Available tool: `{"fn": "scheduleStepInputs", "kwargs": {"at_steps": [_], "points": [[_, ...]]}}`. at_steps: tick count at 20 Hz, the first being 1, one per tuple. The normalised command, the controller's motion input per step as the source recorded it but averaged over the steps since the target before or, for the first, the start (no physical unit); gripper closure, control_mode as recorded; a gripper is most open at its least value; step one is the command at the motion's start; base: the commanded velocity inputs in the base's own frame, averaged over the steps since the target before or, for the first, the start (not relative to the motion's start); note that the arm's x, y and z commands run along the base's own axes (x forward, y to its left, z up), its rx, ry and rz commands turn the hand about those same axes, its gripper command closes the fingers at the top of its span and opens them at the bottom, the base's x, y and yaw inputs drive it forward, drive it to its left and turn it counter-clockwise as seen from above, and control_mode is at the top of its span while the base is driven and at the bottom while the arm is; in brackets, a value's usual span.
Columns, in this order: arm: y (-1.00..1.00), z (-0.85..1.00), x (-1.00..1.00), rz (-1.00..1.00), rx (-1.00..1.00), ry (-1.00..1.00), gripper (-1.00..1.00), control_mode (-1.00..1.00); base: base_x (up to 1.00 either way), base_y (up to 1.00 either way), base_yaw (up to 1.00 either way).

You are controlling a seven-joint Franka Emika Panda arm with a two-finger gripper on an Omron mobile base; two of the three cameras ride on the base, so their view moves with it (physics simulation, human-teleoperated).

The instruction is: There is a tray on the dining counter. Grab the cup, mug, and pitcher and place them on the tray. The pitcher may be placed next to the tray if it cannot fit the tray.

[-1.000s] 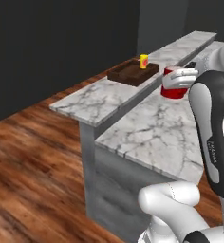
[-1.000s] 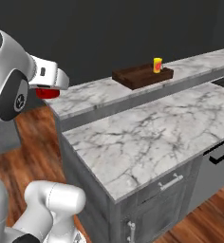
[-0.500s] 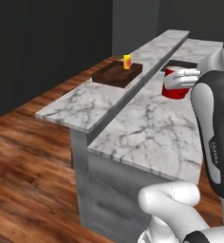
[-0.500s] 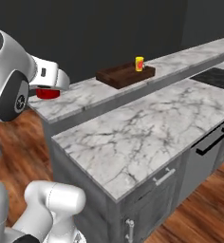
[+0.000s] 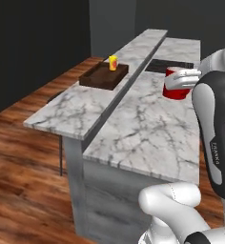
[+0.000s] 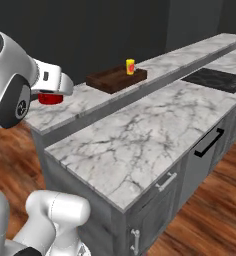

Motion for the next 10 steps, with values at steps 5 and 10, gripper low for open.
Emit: {"fn": "scheduleStepInputs", "kwargs": {"at_steps": [5,10], "points": [[0.0,0.0,0.0,0.0,0.0,0.0,1.0,1.0,0.84,0.47,-0.19],[0.0,0.0,0.0,0.0,0.0,0.0,1.0,1.0,0.83,0.65,-0.17]]}}
